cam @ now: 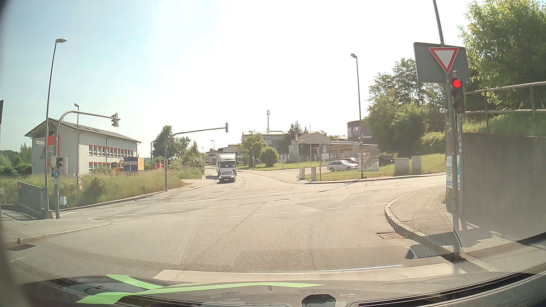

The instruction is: Follow the waypoints while adhering to traffic rules and regulations

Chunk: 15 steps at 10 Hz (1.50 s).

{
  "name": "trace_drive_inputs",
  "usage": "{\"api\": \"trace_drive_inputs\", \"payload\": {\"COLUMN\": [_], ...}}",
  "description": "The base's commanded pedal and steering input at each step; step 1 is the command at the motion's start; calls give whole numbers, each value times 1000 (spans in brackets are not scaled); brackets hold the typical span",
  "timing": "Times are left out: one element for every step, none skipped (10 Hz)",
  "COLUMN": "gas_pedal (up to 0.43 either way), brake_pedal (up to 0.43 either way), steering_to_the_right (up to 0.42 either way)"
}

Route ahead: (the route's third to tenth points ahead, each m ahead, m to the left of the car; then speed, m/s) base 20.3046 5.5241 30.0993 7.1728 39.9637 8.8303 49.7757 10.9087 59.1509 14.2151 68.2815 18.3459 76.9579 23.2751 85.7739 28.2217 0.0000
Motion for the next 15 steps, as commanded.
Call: {"api": "trace_drive_inputs", "payload": {"gas_pedal": [0,0,0,0,0,0,0,0,0,0,0,0,0,0,0], "brake_pedal": [220,220,220,220,220,220,220,220,220,220,220,220,220,220,220], "steering_to_the_right": [3,3,3,2,3,3,3,3,2,3,3,3,2,3,3]}}
